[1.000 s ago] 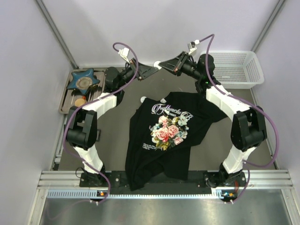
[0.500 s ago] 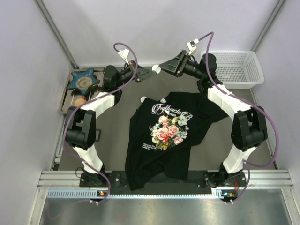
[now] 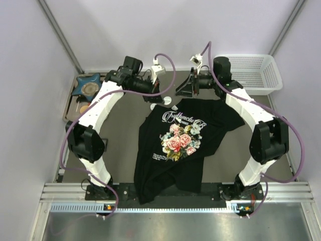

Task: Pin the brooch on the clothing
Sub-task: Open the brooch.

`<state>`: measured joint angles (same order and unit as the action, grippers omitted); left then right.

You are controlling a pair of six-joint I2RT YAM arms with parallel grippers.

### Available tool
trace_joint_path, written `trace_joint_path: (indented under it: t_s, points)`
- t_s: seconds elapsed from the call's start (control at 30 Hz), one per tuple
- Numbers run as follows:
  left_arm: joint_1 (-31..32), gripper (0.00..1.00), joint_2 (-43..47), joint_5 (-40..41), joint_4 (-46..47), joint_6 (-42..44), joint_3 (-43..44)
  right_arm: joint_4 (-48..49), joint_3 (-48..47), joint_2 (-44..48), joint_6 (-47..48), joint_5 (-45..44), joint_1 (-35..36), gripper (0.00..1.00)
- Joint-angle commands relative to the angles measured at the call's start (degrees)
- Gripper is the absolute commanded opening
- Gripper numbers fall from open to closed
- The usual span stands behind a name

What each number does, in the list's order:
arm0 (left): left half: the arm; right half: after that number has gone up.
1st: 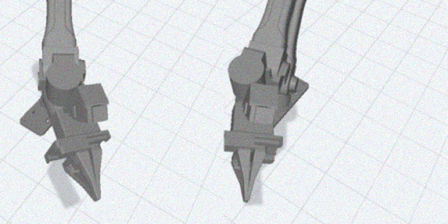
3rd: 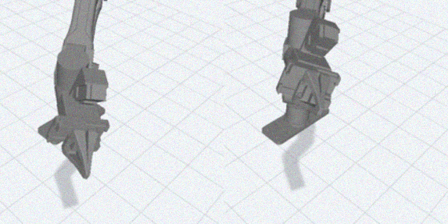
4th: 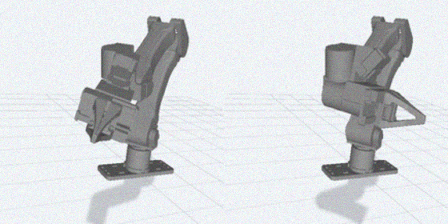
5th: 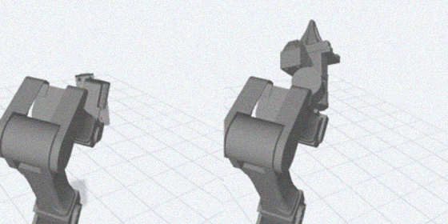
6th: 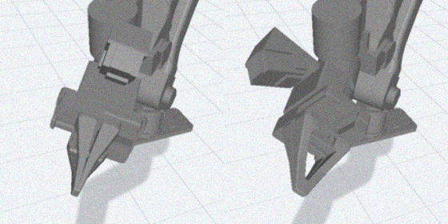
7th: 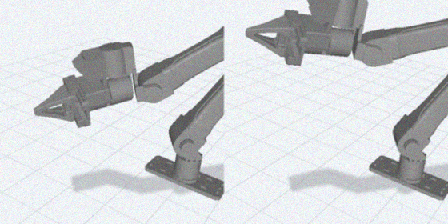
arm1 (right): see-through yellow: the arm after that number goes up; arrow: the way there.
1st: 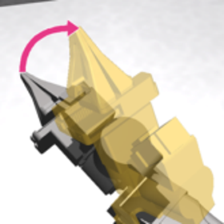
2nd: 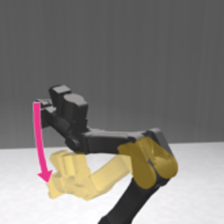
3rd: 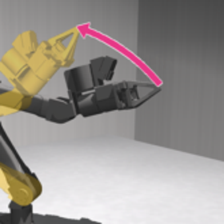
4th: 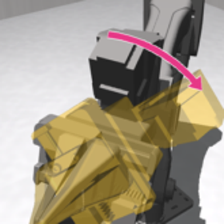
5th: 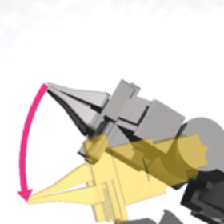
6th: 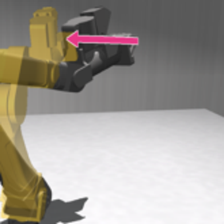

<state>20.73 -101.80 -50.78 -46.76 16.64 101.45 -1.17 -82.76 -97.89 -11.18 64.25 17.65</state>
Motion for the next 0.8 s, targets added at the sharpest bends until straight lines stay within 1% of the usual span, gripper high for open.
trace_joint_path:
  t_s: [0.0, 0.1, 0.23, 0.47, 0.57, 0.67, 0.77]
  points:
    - [1.05, 0.00, -0.60, 3.23, -18.63, 17.89, 2.17, -3.23, 1.37, 3.76, 12.48, 3.60, 3.00, 0.43]
    - [2.38, 0.00, -0.24, 2.89, -19.24, 18.60, 2.35, -3.31, 1.73, 3.49, 13.03, 4.30, 4.23, 0.35]
    - [2.47, 0.00, -0.68, 0.16, -19.68, 18.51, 3.31, -3.49, 2.34, 3.32, 13.03, 5.97, 4.94, 0.33]
    - [2.56, 0.00, -0.33, -2.91, -18.37, 19.30, 3.40, -4.01, 3.92, 3.32, 12.85, 9.75, 5.99, 0.34]
    - [2.56, 0.00, -0.16, -3.27, -17.75, 19.48, 3.32, -4.28, 4.80, 3.67, 13.20, 9.58, 6.43, 0.36]
    - [2.56, 0.00, -0.15, -3.62, -17.57, 19.22, 3.32, -4.45, 4.89, 3.06, 13.47, 9.40, 6.87, 0.36]
    - [2.56, 0.00, -0.24, -3.97, -17.14, 18.95, 3.14, -4.63, 4.28, 2.35, 13.11, 9.49, 7.49, 0.34]
